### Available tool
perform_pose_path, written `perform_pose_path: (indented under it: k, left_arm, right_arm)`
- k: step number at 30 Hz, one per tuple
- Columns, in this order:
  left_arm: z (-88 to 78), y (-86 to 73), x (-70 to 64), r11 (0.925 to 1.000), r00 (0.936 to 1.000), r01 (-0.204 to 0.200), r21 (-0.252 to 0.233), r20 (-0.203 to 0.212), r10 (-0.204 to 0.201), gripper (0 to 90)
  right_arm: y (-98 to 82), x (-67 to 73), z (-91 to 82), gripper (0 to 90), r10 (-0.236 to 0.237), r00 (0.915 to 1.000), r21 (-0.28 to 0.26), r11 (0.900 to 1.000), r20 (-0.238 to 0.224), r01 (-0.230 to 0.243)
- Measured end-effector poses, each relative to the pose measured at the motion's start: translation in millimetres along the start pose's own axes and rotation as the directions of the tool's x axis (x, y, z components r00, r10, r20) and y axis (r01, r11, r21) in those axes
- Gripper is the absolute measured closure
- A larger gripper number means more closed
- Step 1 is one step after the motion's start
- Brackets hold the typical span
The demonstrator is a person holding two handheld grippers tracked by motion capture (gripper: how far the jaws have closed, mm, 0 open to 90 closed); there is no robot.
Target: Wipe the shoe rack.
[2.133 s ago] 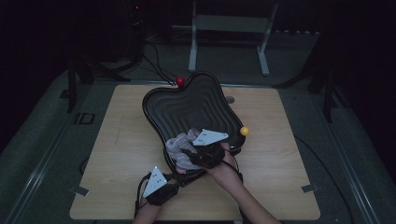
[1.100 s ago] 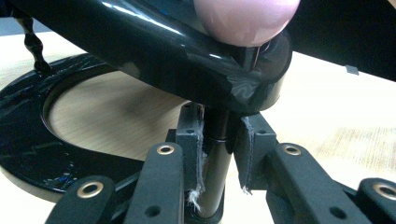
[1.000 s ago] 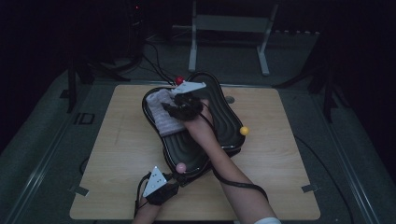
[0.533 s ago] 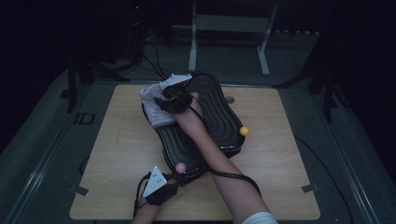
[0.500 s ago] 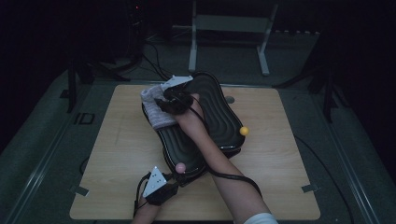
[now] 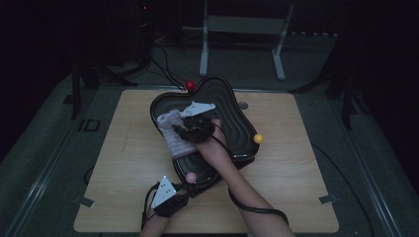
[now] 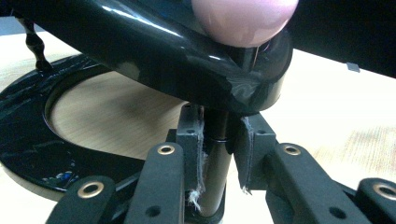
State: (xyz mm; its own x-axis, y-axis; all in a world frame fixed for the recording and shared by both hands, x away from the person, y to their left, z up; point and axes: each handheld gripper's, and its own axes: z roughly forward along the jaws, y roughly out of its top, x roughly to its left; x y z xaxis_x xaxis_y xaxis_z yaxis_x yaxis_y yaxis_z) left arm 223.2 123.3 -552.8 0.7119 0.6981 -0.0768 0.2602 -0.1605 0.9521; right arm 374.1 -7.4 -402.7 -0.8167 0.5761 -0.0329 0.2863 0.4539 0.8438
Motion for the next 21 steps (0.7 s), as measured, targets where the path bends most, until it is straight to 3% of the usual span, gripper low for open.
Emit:
perform_pose_path:
  k: [11, 21]
  left_arm:
    - [0.1, 0.2, -0.2, 1.0000, 1.0000, 0.001, 0.001, -0.001, -0.001, 74.1]
    - [0.1, 0.4, -0.6, 1.0000, 1.0000, 0.001, 0.004, -0.003, -0.001, 74.0]
  right_arm:
    - [-45.3, 13.6, -26.1, 68.4, -0.012, 0.9995, 0.002, 1.000, -0.030, 0.012]
    - [-73.7, 23.6, -42.7, 68.5, -0.030, 0.9995, 0.004, 1.000, -0.009, 0.030]
